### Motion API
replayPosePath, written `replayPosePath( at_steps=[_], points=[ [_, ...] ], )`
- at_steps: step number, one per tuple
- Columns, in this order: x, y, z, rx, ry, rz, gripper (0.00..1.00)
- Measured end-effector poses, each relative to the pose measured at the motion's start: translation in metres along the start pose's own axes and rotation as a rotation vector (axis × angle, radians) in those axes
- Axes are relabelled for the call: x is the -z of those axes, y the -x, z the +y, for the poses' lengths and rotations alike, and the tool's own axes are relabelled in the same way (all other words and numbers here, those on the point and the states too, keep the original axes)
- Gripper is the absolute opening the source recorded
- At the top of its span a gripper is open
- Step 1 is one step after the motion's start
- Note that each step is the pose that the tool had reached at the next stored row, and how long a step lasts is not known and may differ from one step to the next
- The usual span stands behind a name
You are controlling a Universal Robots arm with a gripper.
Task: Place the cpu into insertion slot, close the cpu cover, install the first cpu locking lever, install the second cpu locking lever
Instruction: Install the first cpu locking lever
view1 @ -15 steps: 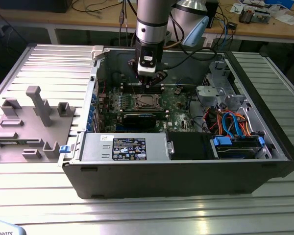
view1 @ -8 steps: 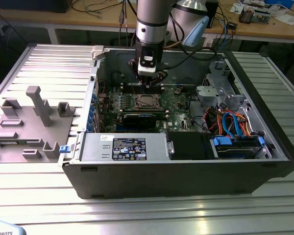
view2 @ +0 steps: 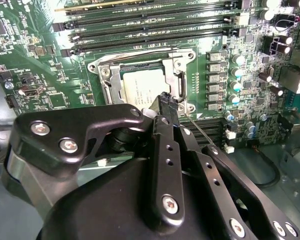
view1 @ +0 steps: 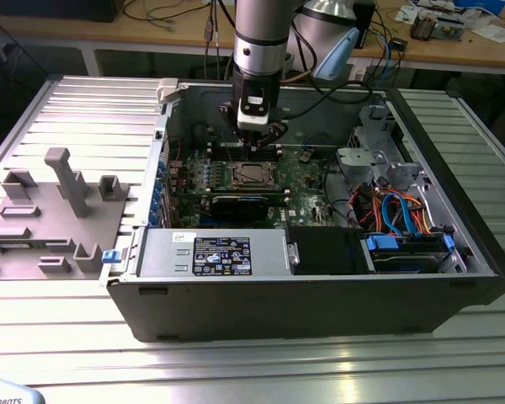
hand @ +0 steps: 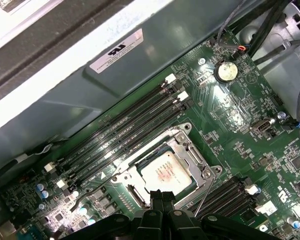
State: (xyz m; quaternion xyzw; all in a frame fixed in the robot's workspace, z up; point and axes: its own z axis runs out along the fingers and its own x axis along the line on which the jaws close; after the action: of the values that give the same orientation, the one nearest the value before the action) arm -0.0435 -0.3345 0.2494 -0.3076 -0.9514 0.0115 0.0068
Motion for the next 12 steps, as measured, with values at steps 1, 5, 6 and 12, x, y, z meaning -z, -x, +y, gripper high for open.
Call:
replayPosePath(
  at_steps=[1,5,6,12],
  points=[
    [0.0000,0.0000,0.0000,0.001,0.0000,0.0000,0.11],
    [0.0000,0.0000,0.0000,0.005,0.0000,-0.0001,0.11],
    [0.0000,0.0000,0.0000,0.006,0.0000,-0.0001,0.11],
    [0.0000,0.0000,0.0000,0.014,0.0000,-0.0003,0.11]
  ],
)
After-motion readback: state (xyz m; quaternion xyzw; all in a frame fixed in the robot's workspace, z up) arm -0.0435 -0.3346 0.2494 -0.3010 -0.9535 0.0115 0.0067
